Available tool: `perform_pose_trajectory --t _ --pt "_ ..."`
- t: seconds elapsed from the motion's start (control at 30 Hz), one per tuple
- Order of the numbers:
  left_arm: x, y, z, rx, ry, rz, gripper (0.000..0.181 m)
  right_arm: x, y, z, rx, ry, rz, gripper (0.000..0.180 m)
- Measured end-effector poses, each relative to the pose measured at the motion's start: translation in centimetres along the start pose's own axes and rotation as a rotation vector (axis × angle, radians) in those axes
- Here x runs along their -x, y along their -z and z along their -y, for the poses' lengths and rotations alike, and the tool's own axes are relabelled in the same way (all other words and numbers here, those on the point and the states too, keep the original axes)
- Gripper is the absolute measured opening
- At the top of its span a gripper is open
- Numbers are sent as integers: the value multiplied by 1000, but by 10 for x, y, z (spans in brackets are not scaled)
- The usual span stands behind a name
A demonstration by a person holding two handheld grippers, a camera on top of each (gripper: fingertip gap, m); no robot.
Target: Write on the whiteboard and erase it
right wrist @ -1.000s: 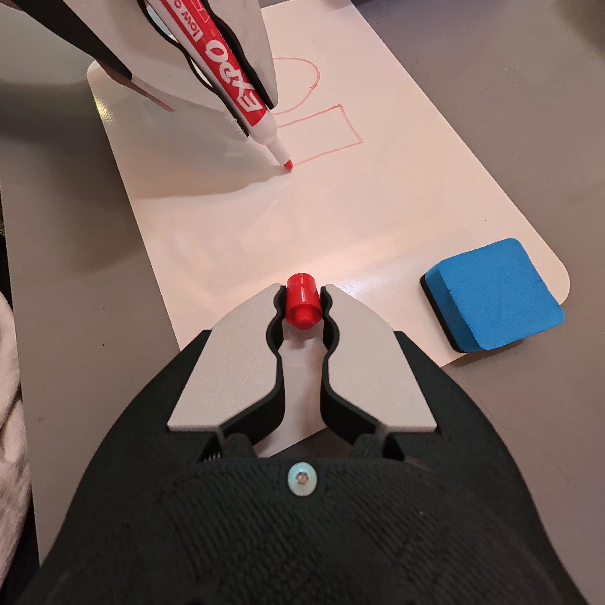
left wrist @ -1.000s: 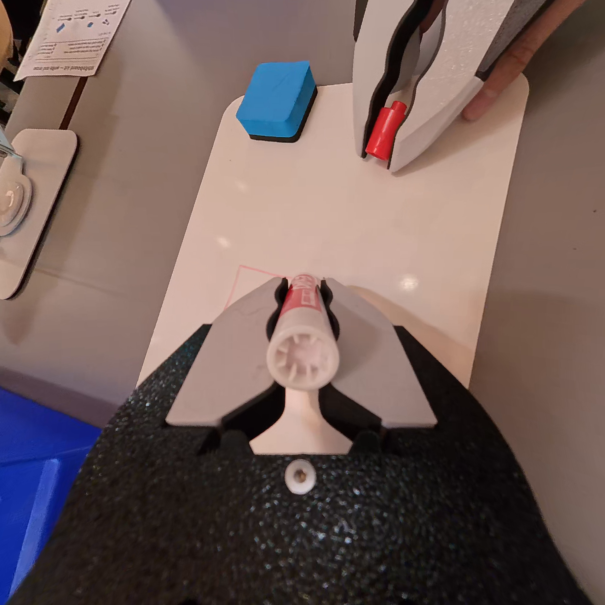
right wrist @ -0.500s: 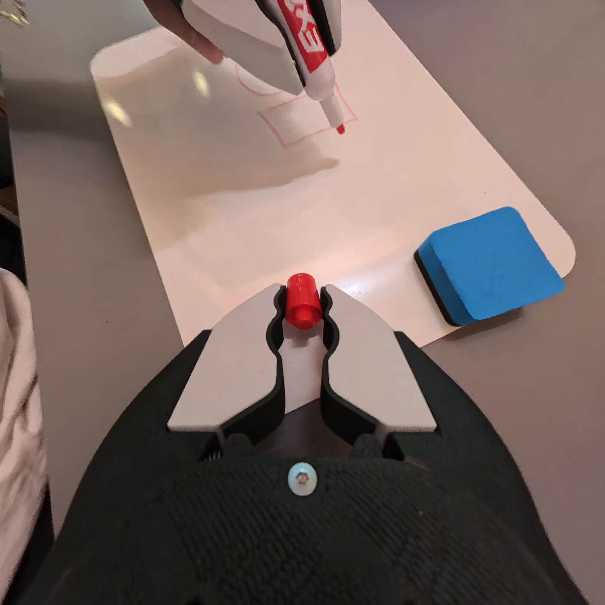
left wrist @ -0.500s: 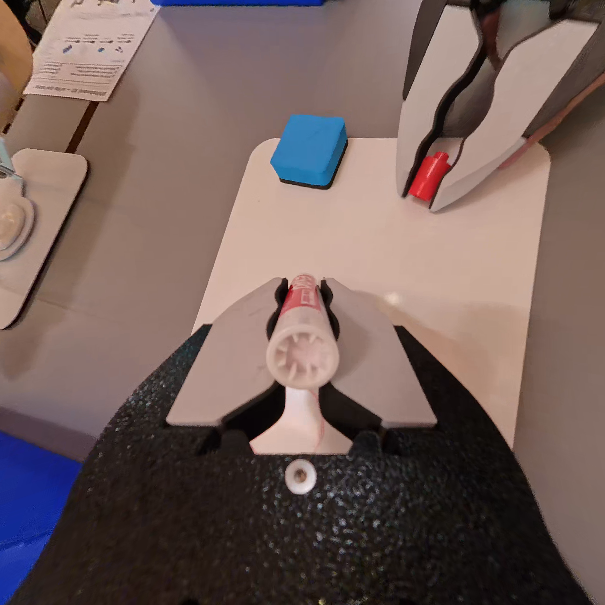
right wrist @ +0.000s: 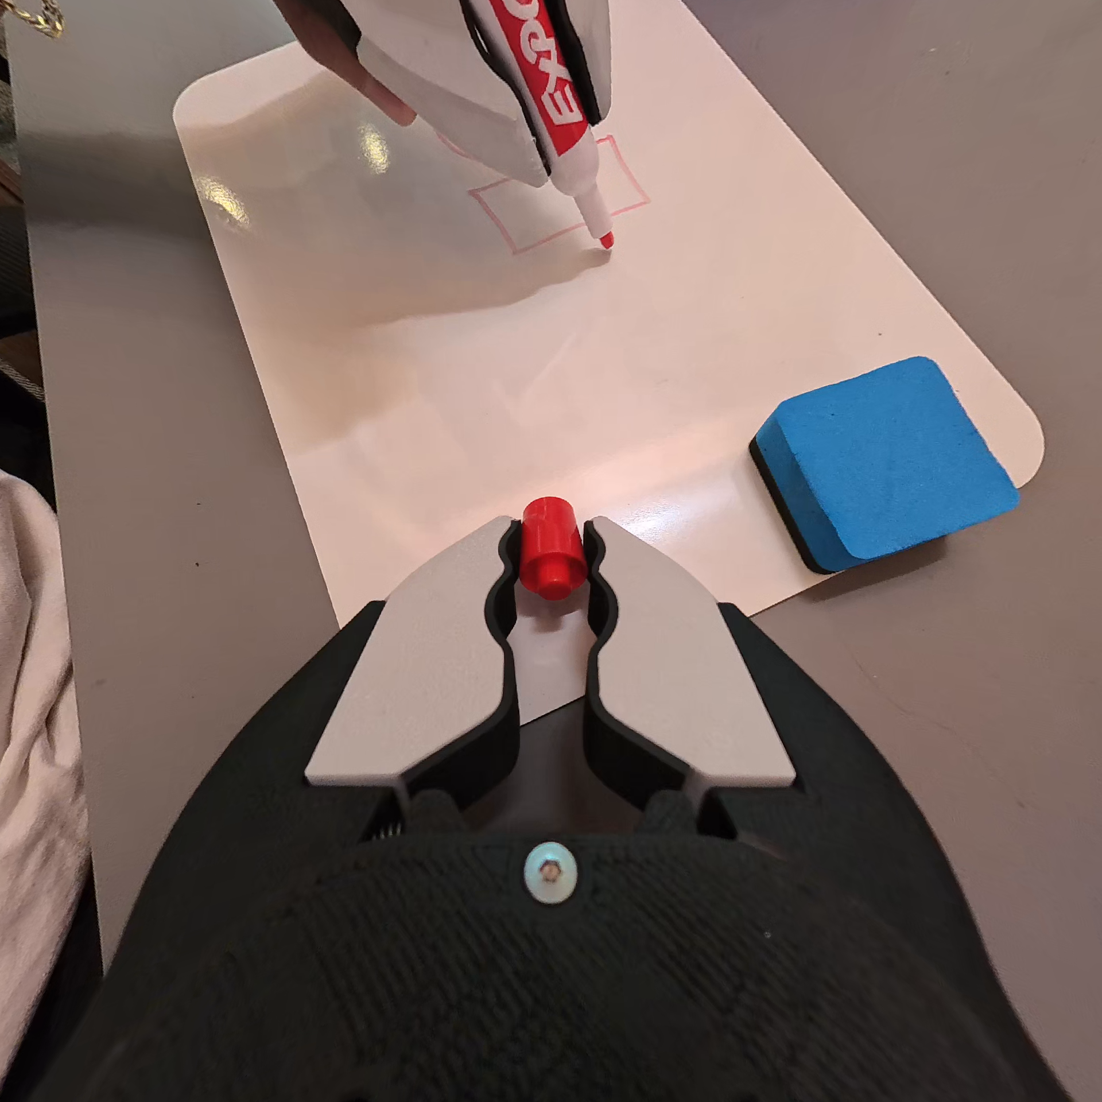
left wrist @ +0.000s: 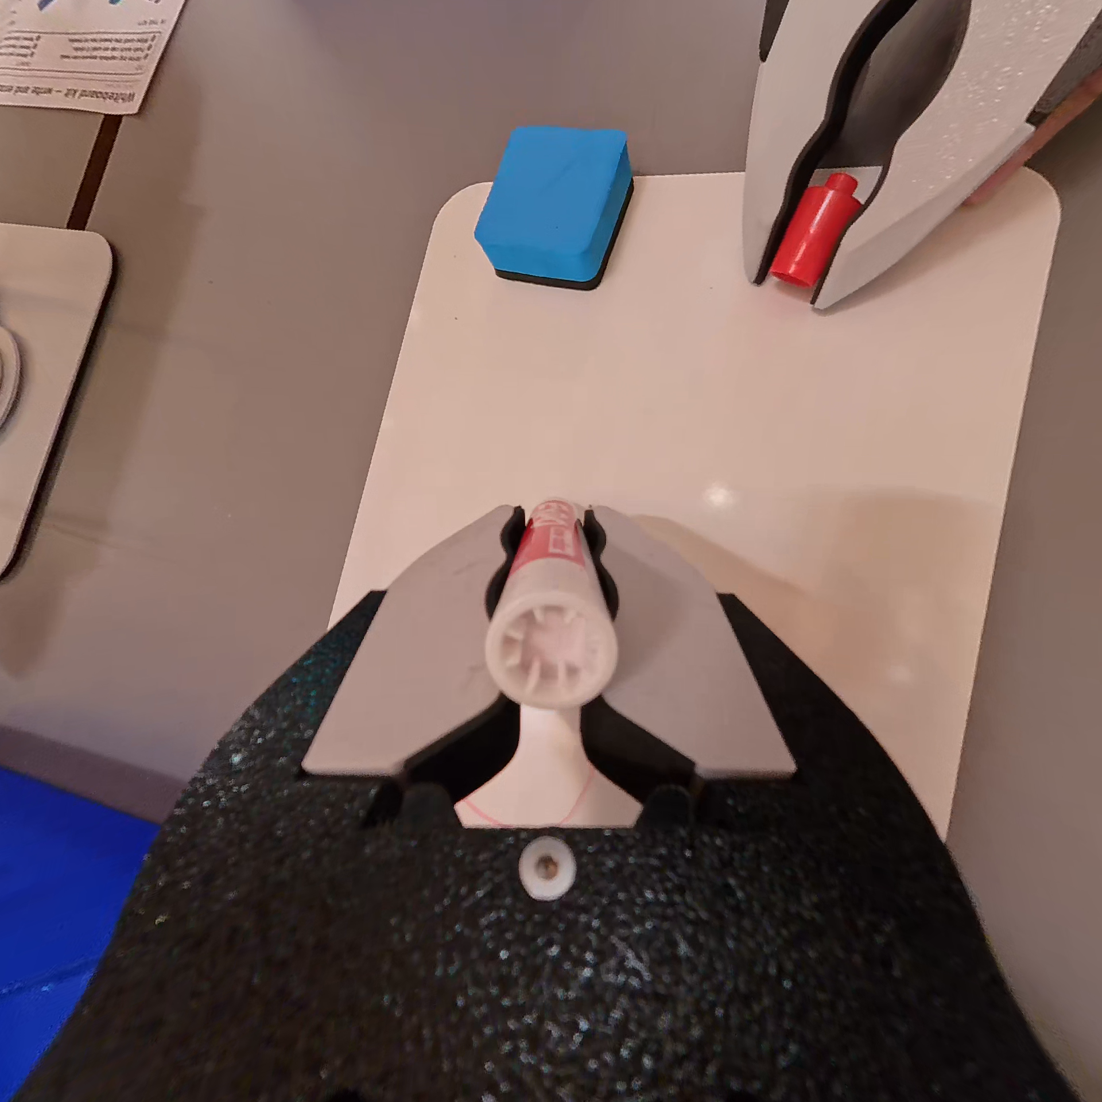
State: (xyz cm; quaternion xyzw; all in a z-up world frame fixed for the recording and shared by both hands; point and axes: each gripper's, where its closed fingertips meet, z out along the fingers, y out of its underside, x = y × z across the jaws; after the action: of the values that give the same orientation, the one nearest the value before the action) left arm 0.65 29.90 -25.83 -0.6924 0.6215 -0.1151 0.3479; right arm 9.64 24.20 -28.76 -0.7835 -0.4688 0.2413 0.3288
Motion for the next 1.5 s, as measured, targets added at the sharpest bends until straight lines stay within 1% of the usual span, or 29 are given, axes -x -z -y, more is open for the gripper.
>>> perform_pose_trajectory --t 0.33,0.67,0.8,1.0,1.27,1.33,1.43,1.5 --pt "0 -6 3 5 -10 1 19 0 0 0 0 0 0 20" --pt "-11 -29 34 -27 -55 -46 19 0 0 0 0 0 0 20" --pt "-15 -34 41 -29 -75 -53 19 0 0 0 0 0 0 20" --pt "-19 -29 37 -23 -76 -72 19 0 0 0 0 1 0 20" --pt "-30 -17 28 -16 -93 -57 19 0 0 0 0 1 0 20" --pt "-30 -16 30 -39 -90 -50 19 0 0 0 0 1 0 20" --pt "-18 -10 47 -147 -37 -9 19 0 0 0 0 1 0 20" --pt "-11 -11 51 -149 -37 7 19 0 0 0 0 0 0 20"
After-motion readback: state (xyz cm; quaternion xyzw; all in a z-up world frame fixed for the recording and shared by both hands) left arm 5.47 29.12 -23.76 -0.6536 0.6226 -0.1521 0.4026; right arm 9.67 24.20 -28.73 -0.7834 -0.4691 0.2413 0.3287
